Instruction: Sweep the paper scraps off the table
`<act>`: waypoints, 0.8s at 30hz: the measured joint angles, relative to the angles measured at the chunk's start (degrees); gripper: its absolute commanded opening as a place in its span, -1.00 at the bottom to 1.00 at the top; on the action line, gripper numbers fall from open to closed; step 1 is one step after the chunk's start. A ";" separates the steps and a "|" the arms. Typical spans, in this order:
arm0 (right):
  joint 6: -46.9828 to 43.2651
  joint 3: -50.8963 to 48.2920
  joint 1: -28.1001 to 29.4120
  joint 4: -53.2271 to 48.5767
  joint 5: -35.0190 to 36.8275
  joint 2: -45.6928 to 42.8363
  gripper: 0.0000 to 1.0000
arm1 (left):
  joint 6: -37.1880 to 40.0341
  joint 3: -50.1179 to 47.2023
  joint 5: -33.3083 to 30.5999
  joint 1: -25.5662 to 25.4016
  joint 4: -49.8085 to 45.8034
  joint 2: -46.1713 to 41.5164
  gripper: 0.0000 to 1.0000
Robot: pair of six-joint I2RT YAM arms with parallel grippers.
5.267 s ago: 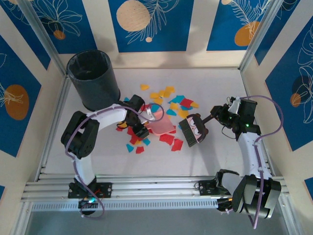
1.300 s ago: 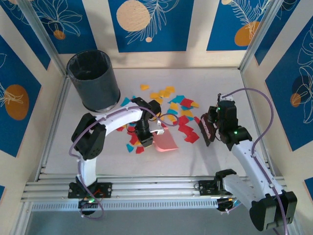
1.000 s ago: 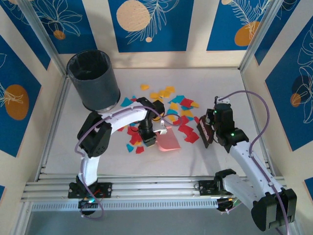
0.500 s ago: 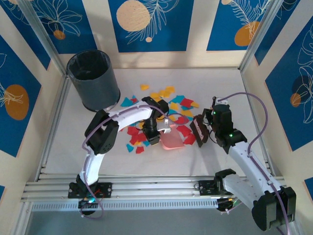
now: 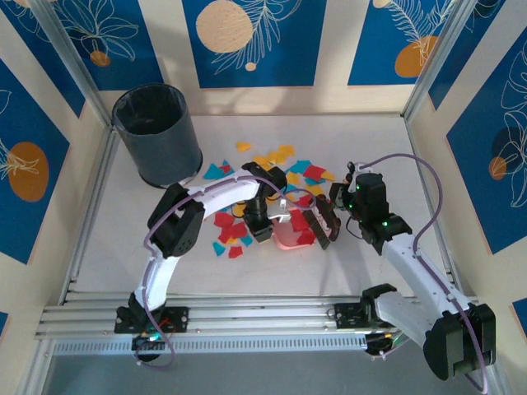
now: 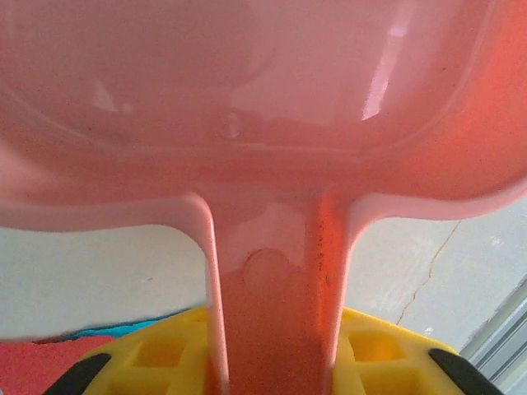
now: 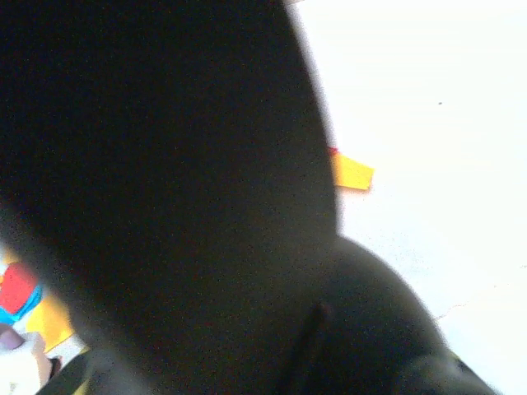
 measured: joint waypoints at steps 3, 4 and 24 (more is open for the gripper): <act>0.02 0.46 0.09 -0.24 -1.66 0.00 -1.00 | -0.24 -0.04 0.00 0.04 0.28 -0.02 -1.00; 0.00 0.61 0.11 -0.31 -2.03 -0.02 -1.00 | -0.42 -0.13 0.00 0.09 0.63 -0.04 -1.00; -4.26 1.62 -3.30 0.98 7.89 -4.59 -1.00 | -1.49 -7.74 -0.31 5.31 2.71 -6.75 -1.00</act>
